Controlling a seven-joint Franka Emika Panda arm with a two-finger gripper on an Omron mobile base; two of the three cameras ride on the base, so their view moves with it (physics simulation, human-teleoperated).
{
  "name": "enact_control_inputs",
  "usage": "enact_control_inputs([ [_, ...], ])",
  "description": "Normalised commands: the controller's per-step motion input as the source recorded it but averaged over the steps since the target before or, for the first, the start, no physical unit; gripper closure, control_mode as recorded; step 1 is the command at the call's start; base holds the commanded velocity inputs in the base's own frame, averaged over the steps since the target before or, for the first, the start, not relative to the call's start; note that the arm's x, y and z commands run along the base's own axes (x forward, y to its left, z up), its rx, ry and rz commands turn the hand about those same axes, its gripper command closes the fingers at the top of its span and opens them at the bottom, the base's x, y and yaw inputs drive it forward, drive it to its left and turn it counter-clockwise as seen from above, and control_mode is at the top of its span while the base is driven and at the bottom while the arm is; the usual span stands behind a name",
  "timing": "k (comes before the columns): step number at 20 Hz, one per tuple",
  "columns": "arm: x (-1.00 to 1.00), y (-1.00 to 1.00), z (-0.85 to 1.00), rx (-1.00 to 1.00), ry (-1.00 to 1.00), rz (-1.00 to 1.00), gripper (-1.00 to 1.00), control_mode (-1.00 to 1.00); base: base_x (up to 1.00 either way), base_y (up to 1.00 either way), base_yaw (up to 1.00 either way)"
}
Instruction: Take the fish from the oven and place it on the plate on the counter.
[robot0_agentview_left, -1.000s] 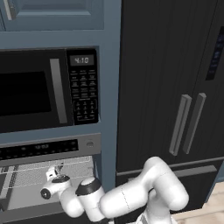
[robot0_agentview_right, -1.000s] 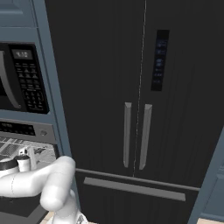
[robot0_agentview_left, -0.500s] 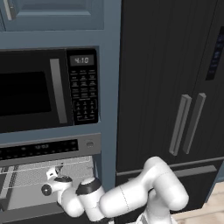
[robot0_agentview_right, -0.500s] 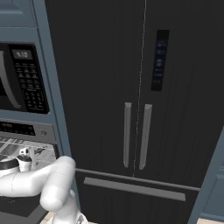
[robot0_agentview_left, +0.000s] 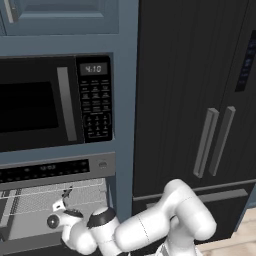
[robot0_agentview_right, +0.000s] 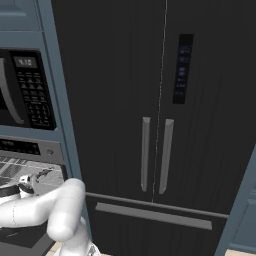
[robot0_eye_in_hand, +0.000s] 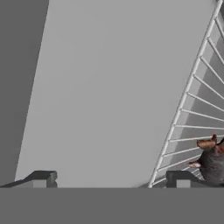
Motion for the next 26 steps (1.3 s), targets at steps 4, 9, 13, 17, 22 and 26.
enact_control_inputs([
  [4, -0.1, 0.21, -1.0, -0.06, -0.2, -0.05, -1.0, -1.0, 0.0, 0.0, 0.0],
  [9, -0.29, 0.23, -1.0, -0.14, -0.32, -0.05, -1.0, -1.0, 0.0, 0.0, 0.0],
  [13, -0.56, 0.23, -1.0, -0.2, -0.26, -0.06, -1.0, -1.0, 0.0, 0.0, 0.0],
  [17, -0.62, 0.23, -1.0, -0.2, -0.22, -0.07, -1.0, -1.0, 0.0, 0.0, 0.0],
  [22, -0.93, 0.23, -0.99, -0.21, -0.21, -0.04, -1.0, -1.0, 0.0, 0.0, 0.0],
  [26, -1.0, 0.25, -0.74, -0.19, -0.07, -0.03, -1.0, -1.0, 0.0, 0.0, 0.0],
])
